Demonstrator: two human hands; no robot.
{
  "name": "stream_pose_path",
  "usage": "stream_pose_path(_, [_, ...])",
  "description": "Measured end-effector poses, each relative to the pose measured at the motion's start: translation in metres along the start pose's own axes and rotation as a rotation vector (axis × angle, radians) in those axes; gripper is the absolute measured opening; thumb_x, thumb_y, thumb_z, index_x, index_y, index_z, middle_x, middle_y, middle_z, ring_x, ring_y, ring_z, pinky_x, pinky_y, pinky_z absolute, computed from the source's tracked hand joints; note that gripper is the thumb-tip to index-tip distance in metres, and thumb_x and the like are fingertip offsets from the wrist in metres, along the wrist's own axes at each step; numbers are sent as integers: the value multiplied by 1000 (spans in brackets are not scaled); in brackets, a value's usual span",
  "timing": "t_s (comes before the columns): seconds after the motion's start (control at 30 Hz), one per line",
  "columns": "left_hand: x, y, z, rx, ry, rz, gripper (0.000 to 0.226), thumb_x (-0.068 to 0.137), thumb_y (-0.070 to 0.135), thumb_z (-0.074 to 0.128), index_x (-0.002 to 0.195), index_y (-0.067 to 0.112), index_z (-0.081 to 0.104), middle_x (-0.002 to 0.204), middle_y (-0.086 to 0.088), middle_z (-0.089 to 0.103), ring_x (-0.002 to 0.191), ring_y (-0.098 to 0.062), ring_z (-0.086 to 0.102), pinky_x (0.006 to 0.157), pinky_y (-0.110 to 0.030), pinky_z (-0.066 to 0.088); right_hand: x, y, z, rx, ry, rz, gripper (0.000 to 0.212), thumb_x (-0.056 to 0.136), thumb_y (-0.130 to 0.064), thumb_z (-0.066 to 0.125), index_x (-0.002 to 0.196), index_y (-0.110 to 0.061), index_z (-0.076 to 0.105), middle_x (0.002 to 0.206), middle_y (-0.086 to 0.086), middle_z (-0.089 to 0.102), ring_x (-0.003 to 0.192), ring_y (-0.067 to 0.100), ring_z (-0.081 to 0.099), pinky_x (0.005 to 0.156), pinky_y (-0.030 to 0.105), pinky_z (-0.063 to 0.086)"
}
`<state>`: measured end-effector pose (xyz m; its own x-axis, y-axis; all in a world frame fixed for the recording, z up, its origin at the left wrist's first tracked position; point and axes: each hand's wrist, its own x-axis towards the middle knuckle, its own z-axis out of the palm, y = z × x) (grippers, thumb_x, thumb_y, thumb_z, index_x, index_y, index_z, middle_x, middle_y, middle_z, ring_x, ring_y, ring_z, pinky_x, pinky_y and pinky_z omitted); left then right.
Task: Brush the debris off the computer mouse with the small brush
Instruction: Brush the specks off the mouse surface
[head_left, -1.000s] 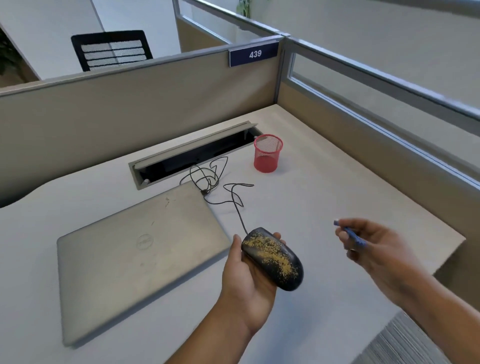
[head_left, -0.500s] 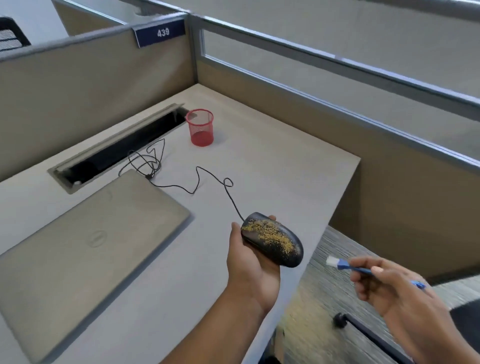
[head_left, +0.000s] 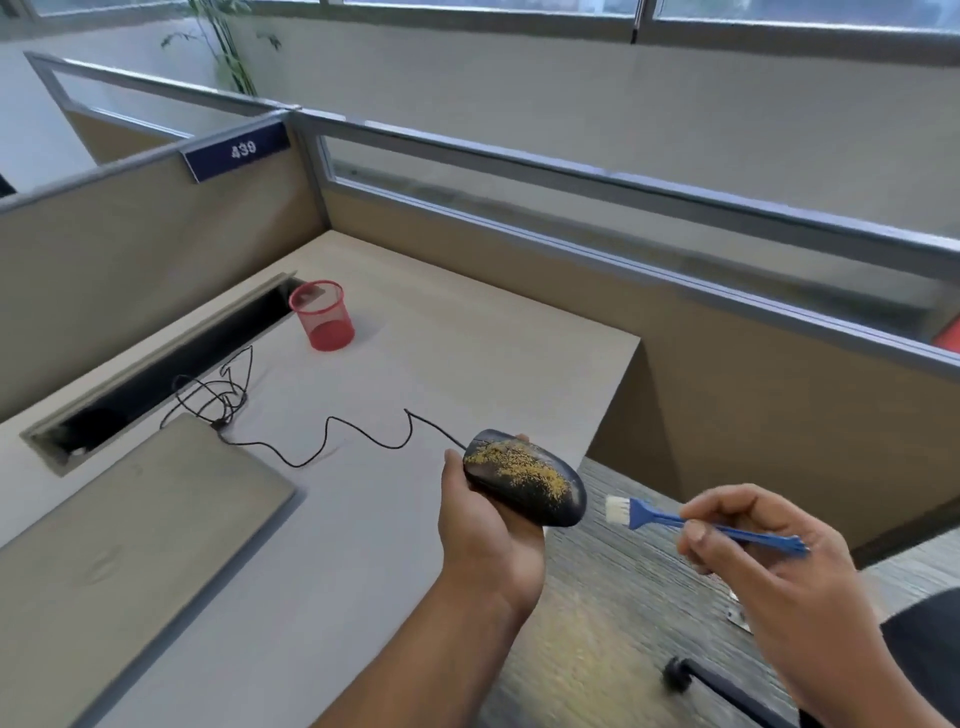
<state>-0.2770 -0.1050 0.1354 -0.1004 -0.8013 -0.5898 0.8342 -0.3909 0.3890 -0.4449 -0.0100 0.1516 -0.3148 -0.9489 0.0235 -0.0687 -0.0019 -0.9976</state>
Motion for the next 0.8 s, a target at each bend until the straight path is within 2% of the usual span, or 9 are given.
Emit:
stream_pose_path(0.07, [4, -9, 10, -9, -3, 18, 53, 103, 51, 29, 118, 11, 61, 126, -19, 65, 115, -29, 61, 108, -46, 41, 9, 4, -7, -29, -4, -28, 11, 75, -10, 76, 81, -19, 77, 69, 11, 74, 59, 10, 63, 58, 18, 54])
stream_pose_path(0.13, [8, -17, 18, -13, -10, 24, 56, 102, 51, 28, 123, 9, 60, 125, -19, 65, 118, -30, 60, 110, -48, 39, 17, 8, -13, -19, -21, -29, 25, 80, 5, 72, 83, -20, 78, 70, 12, 76, 58, 12, 65, 57, 18, 55])
stream_pose_path(0.2, [12, -25, 25, -9, -19, 22, 59, 102, 52, 28, 119, 7, 62, 117, -19, 67, 109, -30, 62, 107, -47, 41, 24, 10, -17, -19, -42, -40, 32, 83, 10, 67, 85, -20, 79, 72, 15, 77, 58, 15, 67, 57, 21, 57])
stream_pose_path(0.27, [14, -31, 30, -6, -41, 3, 62, 101, 53, 29, 124, 5, 61, 117, -20, 66, 111, -31, 60, 110, -48, 39, 29, 10, -17, -6, -40, -71, 23, 85, 0, 69, 87, -22, 78, 74, 13, 77, 57, 17, 69, 58, 24, 59])
stream_pose_path(0.33, [18, -36, 34, 1, -57, -18, 64, 100, 54, 29, 133, 5, 55, 121, -20, 64, 122, -34, 57, 113, -52, 34, 34, 10, -16, -32, -6, -110, 10, 81, -26, 71, 90, -26, 76, 77, 9, 78, 59, 17, 70, 60, 28, 60])
stream_pose_path(0.43, [27, -41, 37, 20, -69, -27, 64, 101, 52, 27, 134, 5, 55, 120, -18, 64, 129, -34, 53, 115, -53, 32, 42, 12, -13, -70, 43, -159, 20, 77, -42, 67, 91, -28, 73, 81, 4, 79, 64, 18, 72, 62, 29, 61])
stream_pose_path(0.6, [37, -42, 41, 53, -77, -33, 57, 102, 50, 26, 117, 9, 62, 107, -15, 69, 112, -31, 60, 112, -52, 36, 51, 17, -6, -38, 84, -227, 12, 81, -35, 67, 88, -27, 73, 82, 2, 77, 65, 21, 70, 60, 32, 58])
stream_pose_path(0.7, [43, -44, 41, 77, -91, -55, 59, 102, 51, 26, 128, 8, 58, 111, -14, 67, 112, -31, 60, 109, -51, 39, 55, 21, -7, -139, 59, -249, 6, 85, -23, 69, 88, -23, 73, 80, -7, 76, 63, 11, 68, 57, 16, 51])
stream_pose_path(0.8, [47, -45, 44, 87, -87, -56, 59, 102, 52, 26, 123, 9, 60, 108, -14, 67, 108, -30, 60, 110, -51, 38, 59, 25, -16, -197, 99, -235, 14, 86, -7, 72, 87, -20, 74, 75, -12, 74, 57, 4, 64, 56, 6, 44])
